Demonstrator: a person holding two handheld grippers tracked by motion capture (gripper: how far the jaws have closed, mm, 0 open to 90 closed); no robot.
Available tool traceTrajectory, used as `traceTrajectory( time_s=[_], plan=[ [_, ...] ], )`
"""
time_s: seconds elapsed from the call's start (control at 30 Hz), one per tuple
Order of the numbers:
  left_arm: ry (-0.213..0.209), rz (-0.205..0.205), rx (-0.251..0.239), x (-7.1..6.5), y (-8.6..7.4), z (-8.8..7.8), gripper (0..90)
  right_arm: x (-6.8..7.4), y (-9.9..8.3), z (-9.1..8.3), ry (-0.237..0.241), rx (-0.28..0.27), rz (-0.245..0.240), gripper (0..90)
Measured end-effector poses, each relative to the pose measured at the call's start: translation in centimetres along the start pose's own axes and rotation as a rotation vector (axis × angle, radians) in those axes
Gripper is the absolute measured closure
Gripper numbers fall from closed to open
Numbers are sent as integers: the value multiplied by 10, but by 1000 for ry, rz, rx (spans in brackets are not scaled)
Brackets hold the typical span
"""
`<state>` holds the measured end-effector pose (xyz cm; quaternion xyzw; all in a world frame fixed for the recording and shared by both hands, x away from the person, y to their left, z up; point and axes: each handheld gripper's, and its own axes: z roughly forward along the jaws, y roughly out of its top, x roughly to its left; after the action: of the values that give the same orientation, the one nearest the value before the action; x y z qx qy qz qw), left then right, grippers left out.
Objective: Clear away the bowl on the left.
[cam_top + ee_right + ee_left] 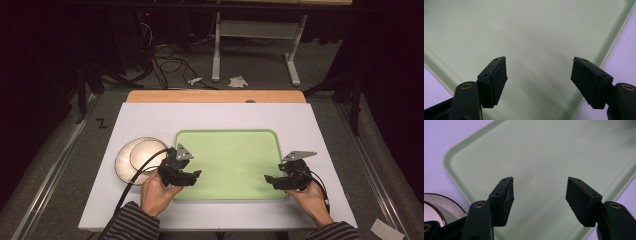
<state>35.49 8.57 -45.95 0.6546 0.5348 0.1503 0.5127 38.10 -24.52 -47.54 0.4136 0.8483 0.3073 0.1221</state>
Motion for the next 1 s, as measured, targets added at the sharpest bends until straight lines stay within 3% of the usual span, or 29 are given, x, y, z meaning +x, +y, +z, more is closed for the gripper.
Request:
traceTrajectory(
  time_s=[0.23, 0.4, 0.5, 0.83, 1.0],
  plan=[
    [8, 3, -5, 3, 2, 0, 397, -1, 0, 0, 4, 9, 2, 306],
    [6, 17, -51, 2, 3, -3, 411, -1, 0, 0, -3, 11, 2, 315],
    [-6, -3, -82, 4, 7, -7, 422, -1, 0, 0, -4, 12, 0, 316],
    [23, -23, -130, 6, 13, -11, 410, 0, 0, 1, 0, 24, 1, 319],
    [73, -32, -132, 16, 18, -12, 410, -1, 0, 3, 7, 32, -12, 318]
  ],
)
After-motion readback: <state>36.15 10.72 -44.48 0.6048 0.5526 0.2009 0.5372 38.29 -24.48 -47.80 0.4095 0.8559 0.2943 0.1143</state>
